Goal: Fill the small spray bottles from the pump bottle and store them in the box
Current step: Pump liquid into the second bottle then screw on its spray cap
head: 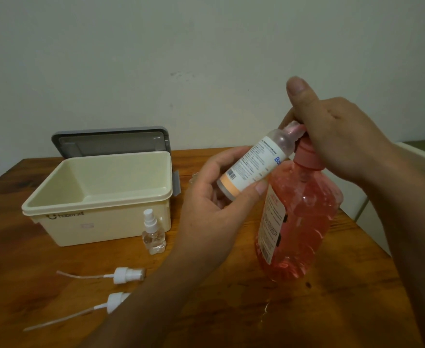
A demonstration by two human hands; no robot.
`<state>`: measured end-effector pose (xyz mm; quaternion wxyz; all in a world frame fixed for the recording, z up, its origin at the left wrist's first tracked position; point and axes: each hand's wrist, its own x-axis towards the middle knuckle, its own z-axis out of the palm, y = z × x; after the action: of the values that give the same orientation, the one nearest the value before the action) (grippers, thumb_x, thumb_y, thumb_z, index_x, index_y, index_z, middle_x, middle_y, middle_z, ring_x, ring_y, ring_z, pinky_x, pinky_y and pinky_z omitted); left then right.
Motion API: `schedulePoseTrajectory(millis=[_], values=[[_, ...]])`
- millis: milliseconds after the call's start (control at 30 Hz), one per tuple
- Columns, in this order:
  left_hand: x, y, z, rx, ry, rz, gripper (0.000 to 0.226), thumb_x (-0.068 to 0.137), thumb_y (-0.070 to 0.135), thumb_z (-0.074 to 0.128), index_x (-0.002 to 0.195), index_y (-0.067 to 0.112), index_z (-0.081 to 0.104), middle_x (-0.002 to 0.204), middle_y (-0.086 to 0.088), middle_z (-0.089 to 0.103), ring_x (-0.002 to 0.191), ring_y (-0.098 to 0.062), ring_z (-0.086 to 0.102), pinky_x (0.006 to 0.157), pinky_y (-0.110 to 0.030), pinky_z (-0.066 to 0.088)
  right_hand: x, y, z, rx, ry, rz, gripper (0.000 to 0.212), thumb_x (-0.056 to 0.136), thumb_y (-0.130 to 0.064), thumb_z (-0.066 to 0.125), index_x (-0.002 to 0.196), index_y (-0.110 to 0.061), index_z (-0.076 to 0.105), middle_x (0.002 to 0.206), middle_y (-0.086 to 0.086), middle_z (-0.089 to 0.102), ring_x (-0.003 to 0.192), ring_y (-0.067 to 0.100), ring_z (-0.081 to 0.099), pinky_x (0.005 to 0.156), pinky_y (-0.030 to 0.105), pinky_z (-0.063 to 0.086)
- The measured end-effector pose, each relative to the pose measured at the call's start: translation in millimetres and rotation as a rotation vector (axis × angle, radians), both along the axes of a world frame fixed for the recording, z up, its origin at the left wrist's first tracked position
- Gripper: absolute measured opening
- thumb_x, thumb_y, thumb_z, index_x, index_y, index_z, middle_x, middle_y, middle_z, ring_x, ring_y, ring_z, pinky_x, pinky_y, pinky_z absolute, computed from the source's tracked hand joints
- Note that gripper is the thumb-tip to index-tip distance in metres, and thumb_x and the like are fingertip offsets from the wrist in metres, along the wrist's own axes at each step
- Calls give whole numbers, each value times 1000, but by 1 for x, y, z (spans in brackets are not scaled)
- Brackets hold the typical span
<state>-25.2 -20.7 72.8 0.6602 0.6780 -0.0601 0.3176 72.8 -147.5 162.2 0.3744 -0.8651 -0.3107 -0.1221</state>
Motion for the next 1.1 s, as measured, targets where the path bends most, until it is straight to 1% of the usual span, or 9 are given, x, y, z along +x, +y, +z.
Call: schedulePoseTrajectory(millis=[100,233,333,400,467,700,833,1000,1100], values=[[0,0,0,7,0,2,42,82,9,70,114,34,58,106,20,64,102,1,63,76,-15,53,-2,1,4,13,40,9,77,94,-69,15,69,-24,73,58,-4,66,60,5,60,62,26,38],[-1,2,2,4,-2,2,43,82,12,70,117,32,57,107,21,64,103,0,63,76,-16,54,-6,0,13,-6,54,4,78,91,-71,11,76,-26,73,71,-8,69,59,-9,59,62,22,37],[0,2,1,10,8,4,43,83,11,70,117,32,57,107,21,63,103,1,62,75,-15,53,-6,0,11,-8,62,-10,78,92,-71,13,74,-25,73,63,-7,68,57,-2,60,61,23,36],[0,1,0,17,14,9,42,83,11,70,116,33,57,106,22,63,103,2,62,75,-15,53,-5,1,7,-11,62,-1,79,92,-71,14,72,-23,73,52,-10,64,54,-1,58,61,24,36],[0,0,0,24,14,10,42,83,12,70,115,35,57,107,23,63,103,3,62,76,-14,53,-6,0,5,-15,69,7,79,92,-71,14,71,-22,73,49,-12,62,54,0,58,61,25,36],[-1,2,1,2,7,11,42,82,11,70,116,33,57,108,20,64,104,0,63,77,-16,54,-8,1,18,-65,48,-3,85,88,-75,14,66,-14,69,64,-3,67,60,7,58,63,27,36],[-1,2,0,14,19,5,42,83,11,69,115,35,57,107,23,63,103,4,62,76,-14,53,-8,2,10,-91,24,-7,85,84,-77,13,60,-14,65,50,-3,63,53,7,57,61,27,36],[0,0,-2,1,14,4,42,82,11,70,113,36,58,106,20,64,103,1,62,76,-15,53,-8,0,10,-74,69,4,85,83,-77,11,60,-14,63,47,-13,61,48,-2,54,61,27,35],[0,1,0,-9,8,5,42,81,12,71,115,34,58,106,20,65,104,-1,63,77,-17,54,-11,-1,17,-81,61,5,84,87,-73,9,67,-17,68,64,-8,67,61,3,57,63,26,35]])
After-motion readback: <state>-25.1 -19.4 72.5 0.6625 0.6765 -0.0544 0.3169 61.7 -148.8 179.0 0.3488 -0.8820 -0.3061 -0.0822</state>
